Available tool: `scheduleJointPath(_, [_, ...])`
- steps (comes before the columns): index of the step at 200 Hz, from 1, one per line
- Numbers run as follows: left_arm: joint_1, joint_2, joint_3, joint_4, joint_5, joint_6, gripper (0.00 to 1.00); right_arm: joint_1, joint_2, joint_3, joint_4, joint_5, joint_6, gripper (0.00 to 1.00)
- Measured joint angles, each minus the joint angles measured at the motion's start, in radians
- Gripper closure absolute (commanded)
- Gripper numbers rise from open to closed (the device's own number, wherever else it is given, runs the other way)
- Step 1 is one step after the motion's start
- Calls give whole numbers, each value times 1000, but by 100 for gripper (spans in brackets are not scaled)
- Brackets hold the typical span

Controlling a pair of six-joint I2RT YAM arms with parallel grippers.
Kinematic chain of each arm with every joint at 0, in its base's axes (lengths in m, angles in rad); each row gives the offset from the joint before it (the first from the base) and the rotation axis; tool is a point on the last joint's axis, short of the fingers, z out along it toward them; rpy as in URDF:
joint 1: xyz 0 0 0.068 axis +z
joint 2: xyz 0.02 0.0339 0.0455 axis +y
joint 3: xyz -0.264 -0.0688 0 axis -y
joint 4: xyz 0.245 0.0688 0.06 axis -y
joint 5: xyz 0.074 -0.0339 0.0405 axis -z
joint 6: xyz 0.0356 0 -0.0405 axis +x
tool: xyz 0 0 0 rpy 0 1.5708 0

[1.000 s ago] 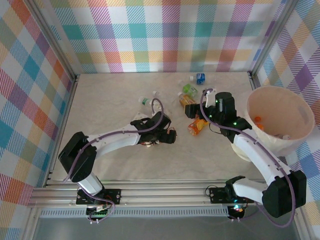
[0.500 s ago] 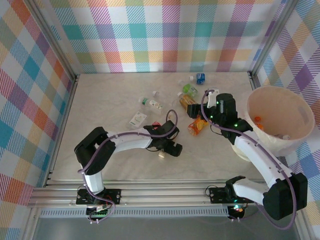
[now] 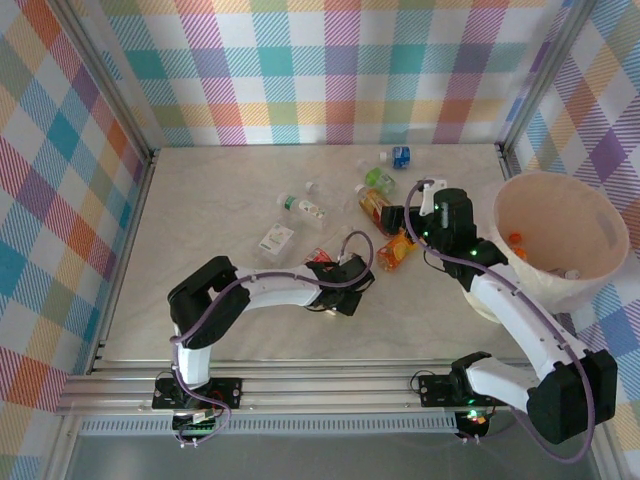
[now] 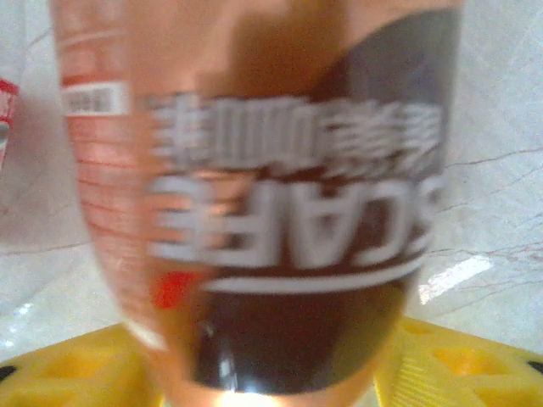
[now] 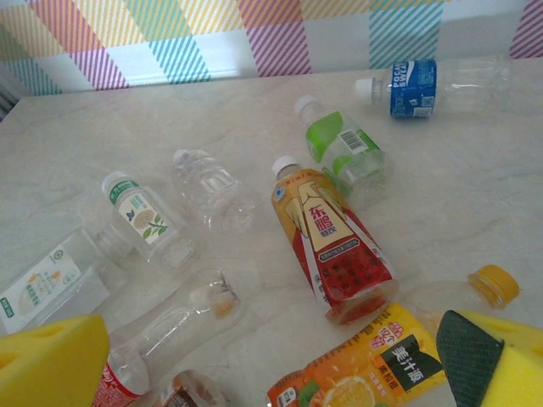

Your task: Put the plastic bottles in the bin

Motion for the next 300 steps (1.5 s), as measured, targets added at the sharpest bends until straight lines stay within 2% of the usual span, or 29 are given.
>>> scheduleJointPath(18, [-4, -2, -8, 14, -7, -3, 52, 0, -3, 0, -1, 11, 2, 0])
scheduleJointPath(45, [-5, -25, -32, 29, -8, -5, 55, 0, -14, 0, -2, 14, 16, 0])
scheduleJointPath(82, [11, -107, -62, 103, 55, -1, 59, -9, -25, 5, -15, -42, 47, 0])
scheduleJointPath(146, [159, -286, -105, 304, 293, 23, 62, -79, -10, 157, -102, -327, 130, 0])
scheduleJointPath(198, [225, -358, -73, 466, 533, 55, 63, -115, 32, 290, -164, -560, 203, 0])
scheduleJointPath(252, [231, -357, 30, 644, 744, 53, 63, -119, 46, 354, -217, -601, 233, 0])
scheduleJointPath(300, [231, -338, 42, 745, 847, 25, 63, -119, 58, 354, -156, -723, 297, 4])
